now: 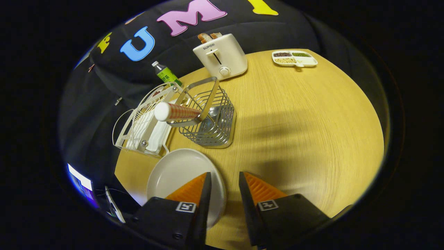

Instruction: Take the plate from the dish rack, then take the spoon from the basket and place it into the plate.

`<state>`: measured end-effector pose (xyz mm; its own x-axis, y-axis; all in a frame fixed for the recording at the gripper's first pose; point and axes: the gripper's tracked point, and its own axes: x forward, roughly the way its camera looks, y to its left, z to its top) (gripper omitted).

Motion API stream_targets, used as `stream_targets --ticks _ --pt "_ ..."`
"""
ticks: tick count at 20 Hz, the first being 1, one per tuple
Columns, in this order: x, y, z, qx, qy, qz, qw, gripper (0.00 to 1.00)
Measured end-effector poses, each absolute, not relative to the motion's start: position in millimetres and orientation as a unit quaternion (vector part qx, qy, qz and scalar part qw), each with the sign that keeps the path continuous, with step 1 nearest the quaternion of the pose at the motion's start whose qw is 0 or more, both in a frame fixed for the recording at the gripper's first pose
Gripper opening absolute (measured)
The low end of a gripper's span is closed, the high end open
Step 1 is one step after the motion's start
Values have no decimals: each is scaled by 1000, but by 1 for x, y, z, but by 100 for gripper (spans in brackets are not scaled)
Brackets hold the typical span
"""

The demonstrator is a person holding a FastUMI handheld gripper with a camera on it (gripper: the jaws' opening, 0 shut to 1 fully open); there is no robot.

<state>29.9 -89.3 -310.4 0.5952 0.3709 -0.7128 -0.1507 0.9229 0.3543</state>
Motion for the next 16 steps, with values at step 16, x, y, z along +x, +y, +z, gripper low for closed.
stream_targets --ticks 16 --pt "123 -43 -210 20 160 226 961 96"
